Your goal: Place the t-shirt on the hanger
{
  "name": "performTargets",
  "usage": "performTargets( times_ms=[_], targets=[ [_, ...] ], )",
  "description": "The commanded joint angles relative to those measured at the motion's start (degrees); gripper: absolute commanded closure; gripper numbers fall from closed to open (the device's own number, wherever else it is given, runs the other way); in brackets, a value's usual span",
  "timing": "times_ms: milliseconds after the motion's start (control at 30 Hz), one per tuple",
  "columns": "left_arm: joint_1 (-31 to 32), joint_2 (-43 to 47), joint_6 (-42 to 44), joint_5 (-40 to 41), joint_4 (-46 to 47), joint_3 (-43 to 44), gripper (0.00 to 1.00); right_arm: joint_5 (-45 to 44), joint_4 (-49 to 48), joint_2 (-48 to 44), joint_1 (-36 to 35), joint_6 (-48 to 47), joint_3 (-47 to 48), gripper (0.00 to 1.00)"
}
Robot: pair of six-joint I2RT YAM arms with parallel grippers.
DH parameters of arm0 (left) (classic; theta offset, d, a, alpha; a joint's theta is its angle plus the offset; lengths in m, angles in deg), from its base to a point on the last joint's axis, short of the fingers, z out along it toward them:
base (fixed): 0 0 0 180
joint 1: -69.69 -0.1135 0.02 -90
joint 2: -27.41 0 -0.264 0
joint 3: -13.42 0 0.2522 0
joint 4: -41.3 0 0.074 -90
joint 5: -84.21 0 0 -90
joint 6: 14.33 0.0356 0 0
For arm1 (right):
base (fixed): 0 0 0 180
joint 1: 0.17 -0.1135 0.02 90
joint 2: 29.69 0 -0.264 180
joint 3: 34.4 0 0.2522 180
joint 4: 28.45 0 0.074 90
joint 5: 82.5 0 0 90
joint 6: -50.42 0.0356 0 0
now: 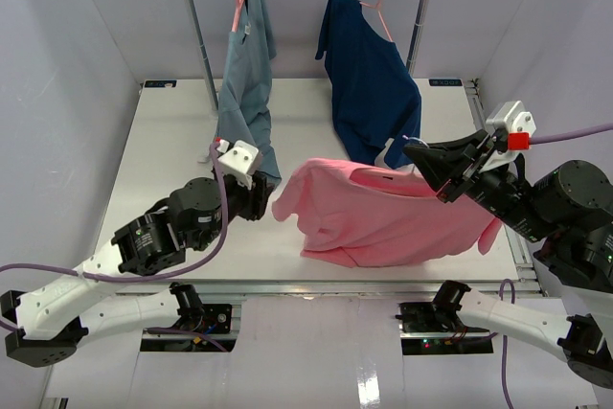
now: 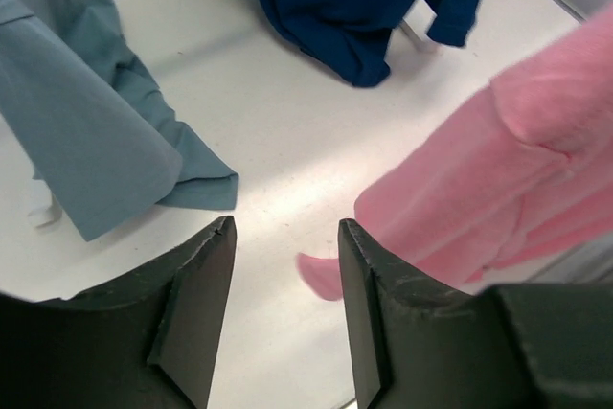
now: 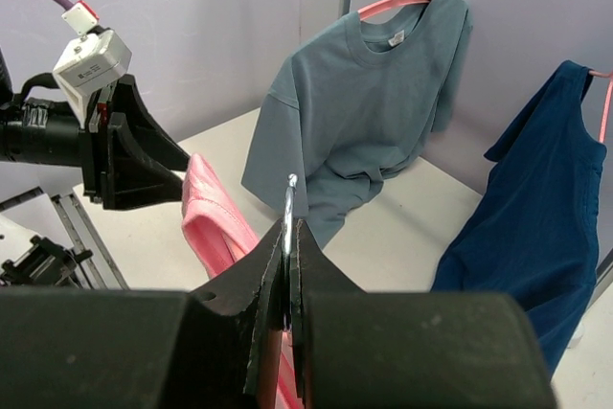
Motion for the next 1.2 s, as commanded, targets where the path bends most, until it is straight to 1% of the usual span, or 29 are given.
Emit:
performTargets(
  times_ms=[0,133,233,300,367,433,500,567,733,800,967,1167],
  targets=[
    [0.0,2.4,3.3,-8.1,-1.1,5.6,0.41,-0.2,-4.9,-0.2,-0.2,-0.5,-0.7,0.92],
    [0.0,3.0,6.1,-15.3,-0.7,9.0,0.4,-0.7,-5.8,0.7,-0.2,-0.6,-2.1,0.92],
    [0.0,1.5,9.2,-21.1,0.6,10.6,0.39,-0.6,-6.1,3.3,-0.2,-0.7,-1.8,0.92],
    [0.0,-0.1,11.8,-21.7,0.2,12.3,0.38,-0.4,-5.3,4.8,-0.2,-0.7,-1.4,0.92],
    [0.0,-2.0,12.3,-21.5,-1.4,15.2,0.37,1.0,-5.3,5.3,-0.2,-0.5,-1.2,0.92],
    [0.0,-2.3,12.6,-22.8,-1.7,16.3,0.36,0.1,-5.2,5.7,-0.2,0.7,-0.2,0.92],
    [0.0,-2.5,13.0,-24.2,-1.6,16.8,0.35,2.4,-4.2,6.6,-0.2,1.0,1.0,0.92],
    [0.0,-3.2,14.0,-26.2,-1.9,17.5,0.35,6.6,-3.5,7.1,-0.2,1.8,2.6,0.92],
    [0.0,-5.8,15.7,-31.8,-2.7,18.7,0.35,12.2,-6.4,6.0,-0.2,4.5,1.6,0.92],
    [0.0,-6.9,16.3,-35.0,-3.4,19.4,0.35,12.8,-6.3,6.1,-0.2,4.7,1.7,0.92],
    [0.0,-9.3,17.1,-37.0,-3.3,21.1,0.35,13.2,-6.6,6.0,-0.2,4.8,0.5,0.92],
    [0.0,-13.3,18.1,-45.8,-2.5,24.1,0.34,16.5,-9.8,4.8,-0.2,3.8,-3.6,0.92]
  ],
)
